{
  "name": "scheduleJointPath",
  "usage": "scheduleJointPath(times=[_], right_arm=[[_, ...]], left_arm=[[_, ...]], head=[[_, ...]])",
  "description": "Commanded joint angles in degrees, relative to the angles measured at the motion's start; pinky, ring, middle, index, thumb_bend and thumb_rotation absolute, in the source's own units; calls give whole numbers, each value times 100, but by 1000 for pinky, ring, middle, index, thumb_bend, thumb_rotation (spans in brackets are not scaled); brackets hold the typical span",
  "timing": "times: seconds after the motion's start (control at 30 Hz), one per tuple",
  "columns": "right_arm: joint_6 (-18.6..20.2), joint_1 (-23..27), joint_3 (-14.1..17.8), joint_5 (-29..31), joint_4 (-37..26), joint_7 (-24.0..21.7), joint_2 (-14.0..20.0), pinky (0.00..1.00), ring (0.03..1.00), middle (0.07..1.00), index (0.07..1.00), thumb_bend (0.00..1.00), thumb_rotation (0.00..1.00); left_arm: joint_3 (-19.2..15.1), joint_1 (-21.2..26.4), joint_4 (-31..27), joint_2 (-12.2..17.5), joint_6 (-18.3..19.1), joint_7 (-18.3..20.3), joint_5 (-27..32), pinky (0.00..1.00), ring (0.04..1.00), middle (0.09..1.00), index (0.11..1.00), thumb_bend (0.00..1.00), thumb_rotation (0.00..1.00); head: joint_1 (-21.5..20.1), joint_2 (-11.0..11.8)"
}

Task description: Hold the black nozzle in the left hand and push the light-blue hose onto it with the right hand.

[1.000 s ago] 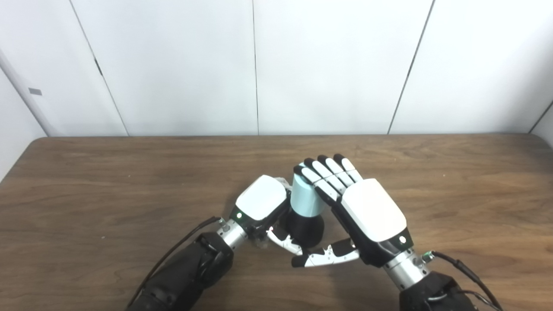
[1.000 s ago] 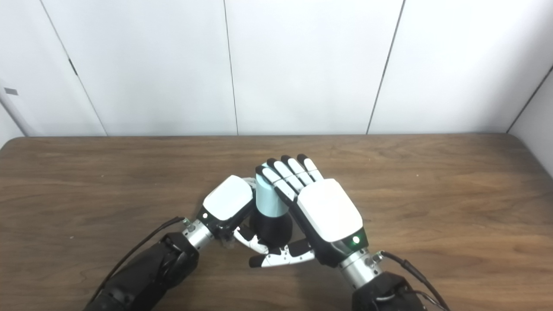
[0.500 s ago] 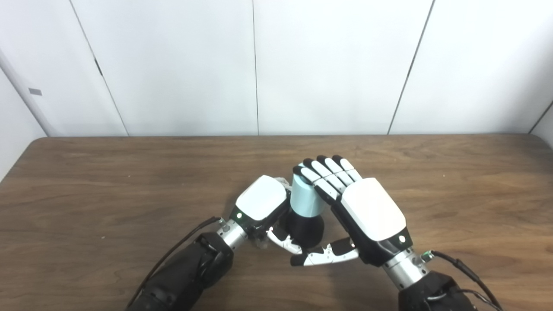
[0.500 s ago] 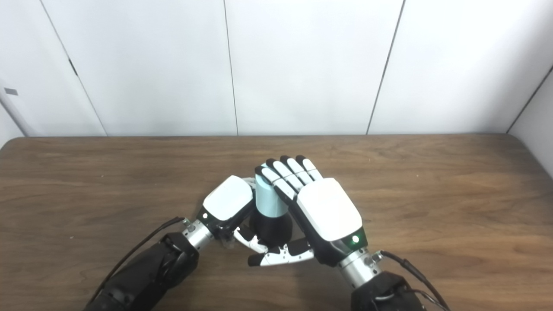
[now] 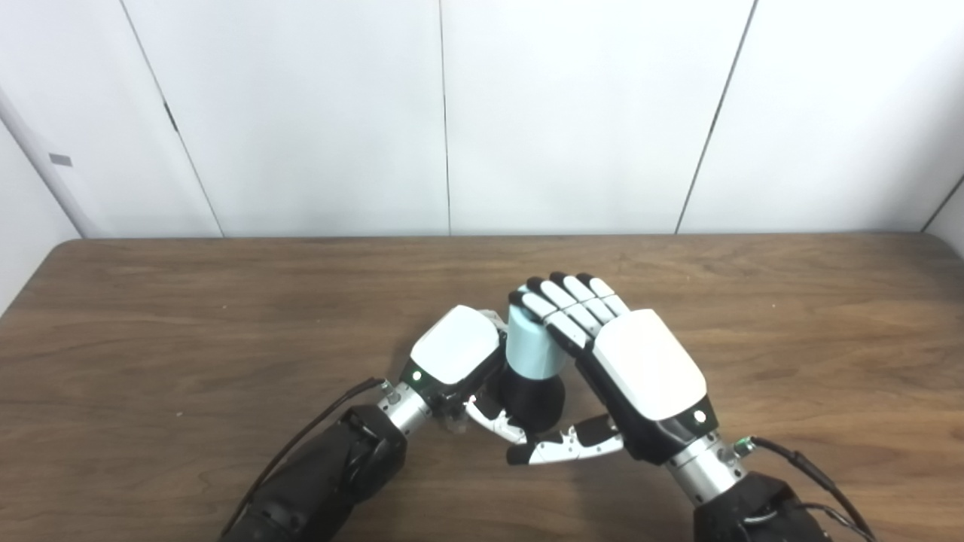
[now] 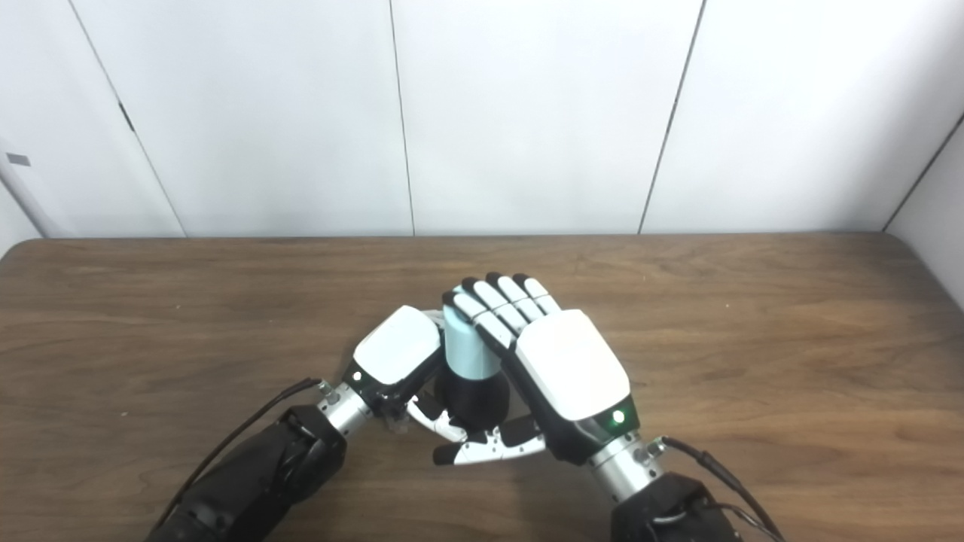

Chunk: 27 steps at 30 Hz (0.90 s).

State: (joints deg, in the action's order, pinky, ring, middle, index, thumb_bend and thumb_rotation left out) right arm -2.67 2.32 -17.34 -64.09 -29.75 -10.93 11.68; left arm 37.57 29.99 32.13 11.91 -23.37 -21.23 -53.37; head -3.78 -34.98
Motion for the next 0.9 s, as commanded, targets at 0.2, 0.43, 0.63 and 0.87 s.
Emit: scheduleJointPath(times=[0.2, 0.43, 0.63, 0.87], right_arm=[[-97, -349, -391, -242, 399, -763, 399, 944, 921, 900, 851, 892, 648], [-89, -349, -449, -265, 483, -776, 437, 921, 923, 903, 857, 893, 675], [-23, -352, -445, -267, 502, -857, 421, 923, 929, 912, 869, 888, 674], [59, -365, -433, -177, 481, -962, 423, 924, 934, 917, 867, 888, 668]], left_arm=[[521, -1466, 772, -323, -121, 159, 27, 617, 459, 415, 520, 500, 0], [507, -1470, 752, -333, -81, 251, 69, 619, 458, 407, 510, 500, 0], [516, -1461, 819, -335, -118, 178, 38, 622, 462, 415, 512, 500, 0], [522, -1461, 805, -324, -89, 204, 27, 622, 462, 420, 518, 500, 0]], head=[[-3, -14], [4, -14], [0, -20], [2, -27]])
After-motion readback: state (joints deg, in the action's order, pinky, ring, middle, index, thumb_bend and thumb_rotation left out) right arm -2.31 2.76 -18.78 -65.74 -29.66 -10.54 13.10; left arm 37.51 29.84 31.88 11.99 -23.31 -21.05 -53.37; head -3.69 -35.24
